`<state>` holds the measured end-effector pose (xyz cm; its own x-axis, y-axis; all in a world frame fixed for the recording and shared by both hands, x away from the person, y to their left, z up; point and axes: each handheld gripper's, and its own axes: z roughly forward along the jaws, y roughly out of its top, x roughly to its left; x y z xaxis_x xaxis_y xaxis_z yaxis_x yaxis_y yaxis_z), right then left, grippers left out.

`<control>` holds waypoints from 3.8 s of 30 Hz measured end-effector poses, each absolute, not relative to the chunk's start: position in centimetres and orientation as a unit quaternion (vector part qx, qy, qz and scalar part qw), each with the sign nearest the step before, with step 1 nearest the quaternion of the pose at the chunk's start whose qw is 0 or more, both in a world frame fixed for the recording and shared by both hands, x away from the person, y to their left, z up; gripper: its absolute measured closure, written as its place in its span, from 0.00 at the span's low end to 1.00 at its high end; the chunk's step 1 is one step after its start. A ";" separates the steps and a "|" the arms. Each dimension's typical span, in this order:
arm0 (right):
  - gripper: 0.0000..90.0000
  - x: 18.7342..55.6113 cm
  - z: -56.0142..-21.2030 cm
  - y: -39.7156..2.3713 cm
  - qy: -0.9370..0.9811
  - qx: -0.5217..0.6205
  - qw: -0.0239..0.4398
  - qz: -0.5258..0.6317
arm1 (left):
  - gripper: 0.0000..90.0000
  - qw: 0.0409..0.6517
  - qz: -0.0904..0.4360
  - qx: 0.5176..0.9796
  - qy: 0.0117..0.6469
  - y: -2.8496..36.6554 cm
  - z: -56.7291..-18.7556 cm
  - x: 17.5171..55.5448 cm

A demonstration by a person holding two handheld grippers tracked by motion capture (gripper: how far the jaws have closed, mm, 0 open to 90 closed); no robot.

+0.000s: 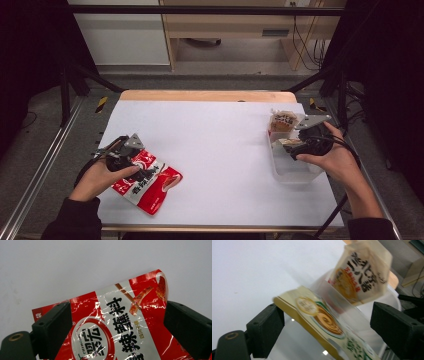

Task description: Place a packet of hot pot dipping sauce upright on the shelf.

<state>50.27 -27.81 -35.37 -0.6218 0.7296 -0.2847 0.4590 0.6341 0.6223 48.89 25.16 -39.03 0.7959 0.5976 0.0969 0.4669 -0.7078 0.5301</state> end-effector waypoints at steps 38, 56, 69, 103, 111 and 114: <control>0.15 49.1 -34.5 -14.8 0.879 0.263 0.269 0.294 | 0.09 0.246 0.155 0.906 0.308 26.3 -39.0 48.9; 0.22 47.9 -40.7 -9.0 0.878 0.263 0.236 0.323 | 0.09 0.237 0.187 0.891 0.338 27.8 -39.7 48.3; 0.21 46.9 -43.5 -7.7 0.873 0.267 0.228 0.339 | 0.10 0.250 0.215 0.863 0.384 31.0 -41.1 46.8; 0.20 46.9 -45.4 -8.1 0.873 0.283 0.230 0.323 | 0.14 0.284 0.198 0.826 0.445 37.2 -45.3 44.9; 0.20 46.9 -45.6 -8.0 0.877 0.281 0.225 0.317 | 0.22 0.272 0.177 0.827 0.459 37.6 -45.9 45.2; 0.20 46.9 -45.7 -7.9 0.879 0.279 0.222 0.315 | 0.25 0.270 0.169 0.827 0.463 37.7 -45.9 45.2</control>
<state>46.91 -7.91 -45.74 -0.7451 0.6313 -0.2153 0.3511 0.6456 0.6782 45.25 37.67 -45.93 0.5136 0.8575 0.0292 0.6754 -0.4250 0.6026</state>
